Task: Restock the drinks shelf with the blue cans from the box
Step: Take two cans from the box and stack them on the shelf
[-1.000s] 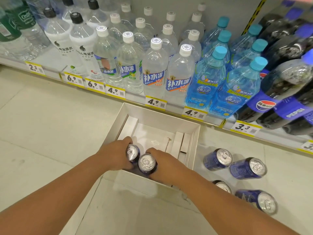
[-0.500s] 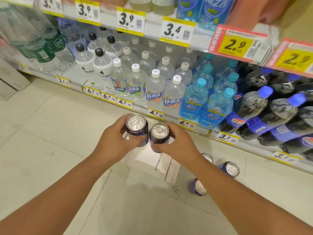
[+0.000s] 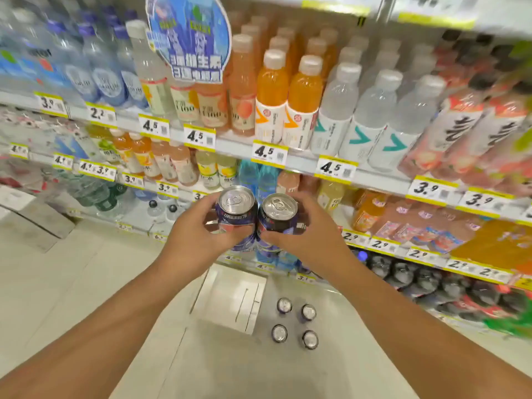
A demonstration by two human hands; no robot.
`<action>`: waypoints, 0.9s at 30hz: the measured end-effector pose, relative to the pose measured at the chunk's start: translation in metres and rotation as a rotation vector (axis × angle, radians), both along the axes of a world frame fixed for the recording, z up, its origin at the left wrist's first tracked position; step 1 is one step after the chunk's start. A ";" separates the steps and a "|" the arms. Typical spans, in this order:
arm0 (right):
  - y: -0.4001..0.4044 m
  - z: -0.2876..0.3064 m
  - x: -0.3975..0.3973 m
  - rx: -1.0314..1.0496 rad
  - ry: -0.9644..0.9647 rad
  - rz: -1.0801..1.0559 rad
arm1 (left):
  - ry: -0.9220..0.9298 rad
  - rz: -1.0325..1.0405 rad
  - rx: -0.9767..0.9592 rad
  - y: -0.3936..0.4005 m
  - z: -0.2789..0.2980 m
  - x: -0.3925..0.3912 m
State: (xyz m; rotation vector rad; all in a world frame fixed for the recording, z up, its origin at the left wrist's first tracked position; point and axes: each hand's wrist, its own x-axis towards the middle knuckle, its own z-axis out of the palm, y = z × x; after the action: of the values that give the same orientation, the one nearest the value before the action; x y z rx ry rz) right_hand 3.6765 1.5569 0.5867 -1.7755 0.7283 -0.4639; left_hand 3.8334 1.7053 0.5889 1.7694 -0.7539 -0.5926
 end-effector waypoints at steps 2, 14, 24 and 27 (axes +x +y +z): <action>-0.012 0.065 -0.016 -0.004 -0.016 -0.015 | -0.008 -0.043 -0.045 -0.013 0.064 -0.010; -0.090 0.378 -0.124 -0.057 -0.157 -0.038 | -0.024 -0.220 -0.171 -0.095 0.380 -0.101; -0.131 0.518 -0.186 -0.186 -0.172 -0.083 | -0.027 -0.255 -0.233 -0.135 0.521 -0.164; -0.142 0.544 -0.186 -0.207 -0.176 -0.082 | -0.060 -0.267 -0.223 -0.146 0.546 -0.158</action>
State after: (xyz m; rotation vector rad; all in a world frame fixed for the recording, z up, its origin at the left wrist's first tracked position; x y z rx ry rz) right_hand 3.4901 1.4144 1.1309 -1.8724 0.6488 -0.7645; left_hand 3.6750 1.5590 1.1352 1.4983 -1.0669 -0.6080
